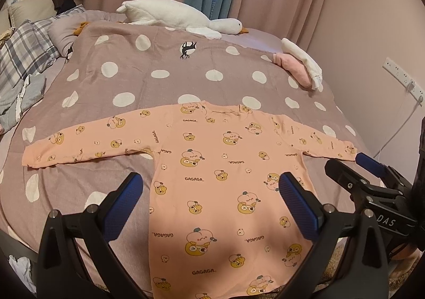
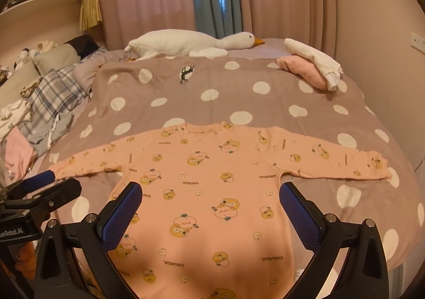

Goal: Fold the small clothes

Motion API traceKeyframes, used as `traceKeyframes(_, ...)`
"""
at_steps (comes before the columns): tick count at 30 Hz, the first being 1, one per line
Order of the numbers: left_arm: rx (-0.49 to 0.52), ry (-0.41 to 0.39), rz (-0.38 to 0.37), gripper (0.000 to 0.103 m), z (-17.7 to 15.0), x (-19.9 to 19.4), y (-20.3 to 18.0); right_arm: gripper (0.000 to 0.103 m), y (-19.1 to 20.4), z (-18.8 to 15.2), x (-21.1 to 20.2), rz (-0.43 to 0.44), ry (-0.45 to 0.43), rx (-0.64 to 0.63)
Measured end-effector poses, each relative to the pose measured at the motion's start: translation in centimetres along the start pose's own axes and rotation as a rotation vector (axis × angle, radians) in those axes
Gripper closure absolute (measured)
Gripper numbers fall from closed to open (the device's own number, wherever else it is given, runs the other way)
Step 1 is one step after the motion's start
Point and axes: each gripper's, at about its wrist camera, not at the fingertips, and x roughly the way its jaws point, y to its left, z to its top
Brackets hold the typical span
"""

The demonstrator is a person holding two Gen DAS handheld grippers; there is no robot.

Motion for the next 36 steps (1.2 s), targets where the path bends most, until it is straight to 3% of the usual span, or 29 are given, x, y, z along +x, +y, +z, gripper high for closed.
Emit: traceKeyframes(36, 0.004, 0.006, 0.005, 0.001, -0.48, -0.14, 0.15, 0.001, 0.64, -0.07, 0.08, 0.027, 0.003, -0.010)
